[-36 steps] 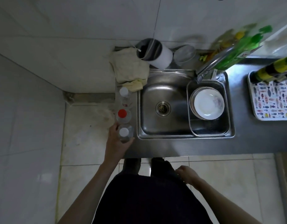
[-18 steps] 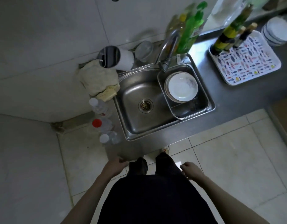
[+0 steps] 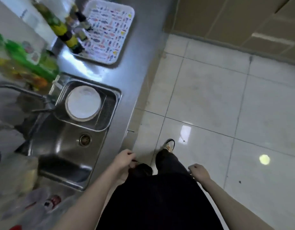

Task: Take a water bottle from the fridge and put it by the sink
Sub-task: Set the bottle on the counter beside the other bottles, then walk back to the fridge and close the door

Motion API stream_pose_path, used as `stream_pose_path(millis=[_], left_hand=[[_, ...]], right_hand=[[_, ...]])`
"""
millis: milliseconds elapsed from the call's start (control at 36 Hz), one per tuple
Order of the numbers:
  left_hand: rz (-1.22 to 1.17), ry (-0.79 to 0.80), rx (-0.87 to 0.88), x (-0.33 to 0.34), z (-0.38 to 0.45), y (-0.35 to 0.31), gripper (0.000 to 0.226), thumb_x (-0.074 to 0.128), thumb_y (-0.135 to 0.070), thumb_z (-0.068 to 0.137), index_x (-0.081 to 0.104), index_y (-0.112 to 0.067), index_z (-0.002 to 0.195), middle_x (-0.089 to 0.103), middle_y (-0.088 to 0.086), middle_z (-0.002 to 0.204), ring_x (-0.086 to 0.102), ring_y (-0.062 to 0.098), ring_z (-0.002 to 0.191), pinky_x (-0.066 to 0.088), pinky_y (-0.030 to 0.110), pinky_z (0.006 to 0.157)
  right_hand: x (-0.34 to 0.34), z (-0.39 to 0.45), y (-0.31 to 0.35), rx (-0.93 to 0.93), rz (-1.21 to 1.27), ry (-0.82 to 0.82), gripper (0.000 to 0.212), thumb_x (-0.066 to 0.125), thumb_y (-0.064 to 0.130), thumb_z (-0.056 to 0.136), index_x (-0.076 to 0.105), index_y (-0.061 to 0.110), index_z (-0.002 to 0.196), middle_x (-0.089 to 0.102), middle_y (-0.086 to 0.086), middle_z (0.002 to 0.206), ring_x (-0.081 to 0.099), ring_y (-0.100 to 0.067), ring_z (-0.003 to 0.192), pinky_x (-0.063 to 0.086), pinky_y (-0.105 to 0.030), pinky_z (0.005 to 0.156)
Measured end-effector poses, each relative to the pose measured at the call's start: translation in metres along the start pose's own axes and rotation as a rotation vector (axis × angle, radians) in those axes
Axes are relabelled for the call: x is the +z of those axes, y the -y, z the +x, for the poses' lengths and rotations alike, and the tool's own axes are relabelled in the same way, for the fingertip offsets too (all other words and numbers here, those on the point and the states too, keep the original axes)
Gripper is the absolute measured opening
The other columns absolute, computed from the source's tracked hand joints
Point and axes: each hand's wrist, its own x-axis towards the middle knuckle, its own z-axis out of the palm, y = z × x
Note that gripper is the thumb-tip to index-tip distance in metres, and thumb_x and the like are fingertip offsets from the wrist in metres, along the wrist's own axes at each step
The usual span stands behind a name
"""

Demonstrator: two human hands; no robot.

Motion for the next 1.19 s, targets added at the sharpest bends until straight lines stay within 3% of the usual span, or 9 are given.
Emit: stream_pose_path(millis=[56,167,306,417,528,750,861,1083,1194], left_hand=[[0.039,0.017,0.013,0.005,0.014,-0.040,0.016,0.059,-0.013,0.106,0.070,-0.002,0.110,0.072,0.028,0.108,0.071,0.036,0.103,0.053,0.041,0.088],[0.203,0.039,0.042,0.022,0.032,-0.120,0.019,0.053,-0.010,0.109,0.062,-0.009,0.092,0.059,0.020,0.092,0.055,0.024,0.091,0.035,0.031,0.079],[0.278,0.035,0.071,0.049,0.046,-0.213,0.021,0.052,-0.015,0.109,0.063,-0.011,0.091,0.063,0.016,0.090,0.059,0.022,0.086,0.041,0.032,0.073],[0.352,0.081,0.107,0.073,0.056,-0.283,0.037,0.050,-0.008,0.110,0.054,-0.012,0.073,0.051,0.010,0.074,0.045,0.017,0.066,0.035,0.033,0.071],[0.505,0.114,0.095,0.099,0.072,-0.361,0.026,0.053,-0.008,0.108,0.061,-0.007,0.083,0.056,0.007,0.070,0.049,0.021,0.064,0.043,0.026,0.061],[0.760,0.168,0.051,0.172,0.142,-0.539,0.028,0.051,-0.012,0.110,0.059,-0.002,0.086,0.051,0.010,0.066,0.043,0.019,0.054,0.029,0.024,0.056],[0.837,0.213,0.053,0.238,0.148,-0.655,0.021,0.055,-0.016,0.107,0.066,-0.006,0.093,0.065,0.014,0.086,0.061,0.024,0.075,0.040,0.028,0.072],[0.954,0.332,0.386,0.433,0.121,-0.925,0.018,0.058,-0.024,0.105,0.069,-0.009,0.107,0.075,0.023,0.124,0.072,0.035,0.112,0.047,0.034,0.086],[0.906,0.371,0.548,0.535,0.108,-1.038,0.021,0.059,-0.030,0.105,0.069,-0.013,0.112,0.077,0.016,0.125,0.071,0.034,0.122,0.054,0.047,0.107]], right_hand=[[-0.020,0.010,-0.018,0.033,0.019,0.000,0.035,0.051,0.013,0.091,0.049,0.016,0.057,0.053,-0.001,0.063,0.048,-0.022,0.063,0.034,-0.031,0.058],[-0.071,0.032,-0.047,0.118,0.144,0.072,0.015,0.050,0.019,0.101,0.059,0.015,0.089,0.057,-0.005,0.093,0.050,-0.019,0.087,0.038,-0.025,0.074],[-0.147,0.052,-0.064,0.183,0.486,0.085,0.009,0.052,0.012,0.097,0.056,0.008,0.090,0.055,-0.011,0.082,0.045,-0.022,0.059,0.034,-0.026,0.054],[-0.223,0.074,-0.063,0.154,0.676,-0.001,0.009,0.053,0.012,0.099,0.059,0.007,0.095,0.055,-0.012,0.083,0.043,-0.022,0.060,0.032,-0.026,0.053],[-0.300,0.101,-0.063,0.110,0.827,-0.070,0.008,0.053,0.014,0.098,0.059,0.010,0.094,0.056,-0.009,0.082,0.044,-0.024,0.073,0.034,-0.030,0.059],[-0.435,0.164,-0.097,0.137,0.958,-0.167,0.022,0.054,0.023,0.096,0.067,0.006,0.103,0.067,-0.005,0.088,0.055,-0.021,0.074,0.045,-0.033,0.068],[-0.490,0.178,-0.142,0.266,1.101,-0.190,0.019,0.054,0.021,0.097,0.065,0.005,0.100,0.066,-0.007,0.088,0.055,-0.023,0.074,0.046,-0.034,0.068],[-0.584,0.176,-0.211,0.450,1.354,-0.190,0.013,0.052,0.015,0.100,0.062,0.007,0.100,0.061,-0.011,0.086,0.050,-0.025,0.072,0.039,-0.028,0.058],[-0.626,0.200,-0.239,0.506,1.364,-0.125,0.022,0.051,0.011,0.101,0.063,-0.004,0.112,0.060,-0.013,0.085,0.048,-0.024,0.068,0.037,-0.027,0.055]])
